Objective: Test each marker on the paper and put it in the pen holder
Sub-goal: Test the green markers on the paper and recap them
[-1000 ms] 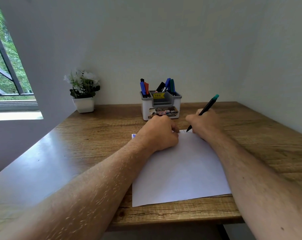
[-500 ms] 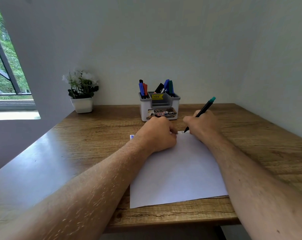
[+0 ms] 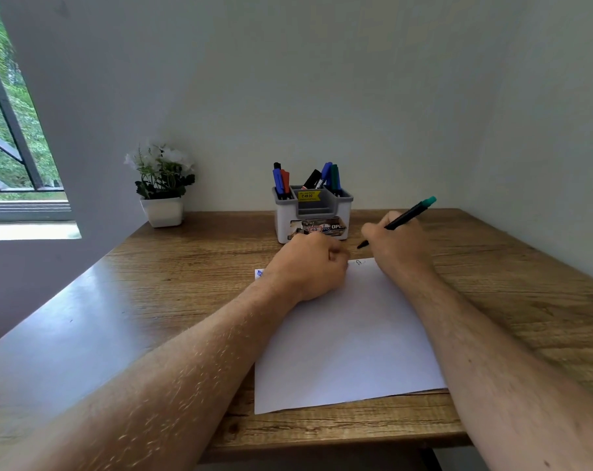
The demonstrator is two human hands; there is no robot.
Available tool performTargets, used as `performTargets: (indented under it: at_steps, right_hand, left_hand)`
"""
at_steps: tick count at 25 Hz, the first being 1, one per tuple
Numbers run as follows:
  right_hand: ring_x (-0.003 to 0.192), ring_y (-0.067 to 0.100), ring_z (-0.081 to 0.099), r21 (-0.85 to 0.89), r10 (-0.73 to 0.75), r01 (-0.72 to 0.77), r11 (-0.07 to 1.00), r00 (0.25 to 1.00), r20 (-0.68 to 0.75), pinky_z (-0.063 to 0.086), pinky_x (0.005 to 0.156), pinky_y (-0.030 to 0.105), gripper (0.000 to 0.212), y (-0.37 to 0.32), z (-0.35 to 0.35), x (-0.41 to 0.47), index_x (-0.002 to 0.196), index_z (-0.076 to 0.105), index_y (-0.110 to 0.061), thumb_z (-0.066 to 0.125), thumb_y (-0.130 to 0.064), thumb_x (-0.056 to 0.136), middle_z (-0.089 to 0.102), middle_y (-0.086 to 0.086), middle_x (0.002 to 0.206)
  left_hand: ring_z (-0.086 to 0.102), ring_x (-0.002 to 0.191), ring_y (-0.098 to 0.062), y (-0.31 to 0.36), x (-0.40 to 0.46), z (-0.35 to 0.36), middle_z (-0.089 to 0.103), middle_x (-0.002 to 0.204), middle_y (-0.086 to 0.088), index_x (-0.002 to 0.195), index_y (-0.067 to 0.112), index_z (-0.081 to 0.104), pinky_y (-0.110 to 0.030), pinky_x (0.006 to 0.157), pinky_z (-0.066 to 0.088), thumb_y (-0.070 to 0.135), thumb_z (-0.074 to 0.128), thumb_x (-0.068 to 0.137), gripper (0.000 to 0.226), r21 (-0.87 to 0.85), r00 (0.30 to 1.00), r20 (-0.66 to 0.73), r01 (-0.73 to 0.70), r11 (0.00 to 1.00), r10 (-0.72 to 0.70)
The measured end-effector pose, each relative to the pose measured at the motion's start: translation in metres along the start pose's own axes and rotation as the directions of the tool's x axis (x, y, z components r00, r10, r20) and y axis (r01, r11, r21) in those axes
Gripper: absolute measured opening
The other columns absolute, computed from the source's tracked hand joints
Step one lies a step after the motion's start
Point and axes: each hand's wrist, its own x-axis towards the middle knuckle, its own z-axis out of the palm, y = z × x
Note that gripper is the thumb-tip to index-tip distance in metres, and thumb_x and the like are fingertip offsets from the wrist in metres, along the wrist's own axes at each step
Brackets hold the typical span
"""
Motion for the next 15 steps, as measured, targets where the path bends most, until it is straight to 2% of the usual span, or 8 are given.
performTargets:
  at_steps: [3,6,9,11,13,15]
  right_hand:
    - [0.053,0.012,0.047,0.169,-0.028,0.018,0.985,0.998,0.061,0.035,0.047,0.024,0.013,-0.003,0.003,0.001,0.074,0.055,-0.019,0.064,-0.015,0.083,0.055,-0.002,0.062]
    - [0.041,0.009,0.04,0.378,0.003,-0.065,0.924,0.987,0.163,0.029,0.041,0.021,0.024,-0.002,0.003,0.004,0.073,0.05,-0.02,0.065,-0.005,0.084,0.049,0.0,0.057]
    - [0.041,0.009,0.042,0.487,-0.027,-0.111,0.866,0.964,0.266,0.03,0.037,0.018,0.018,-0.005,0.0,0.001,0.081,0.056,-0.018,0.062,-0.003,0.088,0.057,0.006,0.065]
    - [0.043,0.012,0.048,0.564,-0.069,-0.121,0.817,0.951,0.303,0.034,0.039,0.019,0.003,-0.007,-0.002,-0.002,0.085,0.062,-0.015,0.061,-0.015,0.088,0.067,0.013,0.076]
    - [0.044,0.014,0.051,0.632,-0.093,-0.147,0.761,0.939,0.33,0.036,0.041,0.02,0.014,-0.009,-0.003,-0.005,0.088,0.065,-0.013,0.054,-0.021,0.088,0.072,0.015,0.081]
    - [0.044,0.015,0.051,0.65,-0.104,-0.166,0.741,0.929,0.355,0.036,0.041,0.02,0.018,-0.011,-0.003,-0.007,0.089,0.063,-0.011,0.045,-0.014,0.093,0.074,0.016,0.082]
  left_hand:
    - [0.054,0.109,-0.018,-0.002,0.002,-0.005,0.061,0.119,0.001,0.118,0.028,0.061,-0.038,0.094,0.046,0.012,0.038,0.094,0.037,-0.394,0.993,-0.045,0.086,0.915,-0.112]
    - [0.058,0.103,-0.024,-0.005,0.006,-0.008,0.058,0.111,-0.008,0.115,0.025,0.051,-0.047,0.095,0.051,0.0,0.035,0.095,0.035,-0.655,0.974,-0.079,0.11,0.747,-0.213]
    - [0.057,0.093,-0.019,-0.006,0.013,-0.011,0.056,0.101,-0.004,0.118,0.022,0.051,-0.04,0.082,0.055,-0.007,0.037,0.095,0.04,-0.835,0.93,-0.129,0.086,0.543,-0.345]
    - [0.061,0.088,-0.018,-0.007,0.015,-0.015,0.06,0.105,-0.005,0.121,0.022,0.052,-0.031,0.068,0.054,-0.005,0.044,0.098,0.037,-0.93,0.884,-0.087,0.094,0.357,-0.46]
    - [0.064,0.088,-0.02,-0.013,0.014,-0.02,0.059,0.117,-0.011,0.122,0.022,0.051,-0.029,0.068,0.056,0.0,0.049,0.099,0.032,-0.976,0.85,-0.035,0.085,0.202,-0.526]
    - [0.065,0.089,-0.021,-0.019,0.013,-0.024,0.057,0.122,-0.014,0.123,0.019,0.051,-0.031,0.076,0.059,0.0,0.051,0.099,0.031,-0.993,0.838,-0.002,0.062,0.099,-0.546]
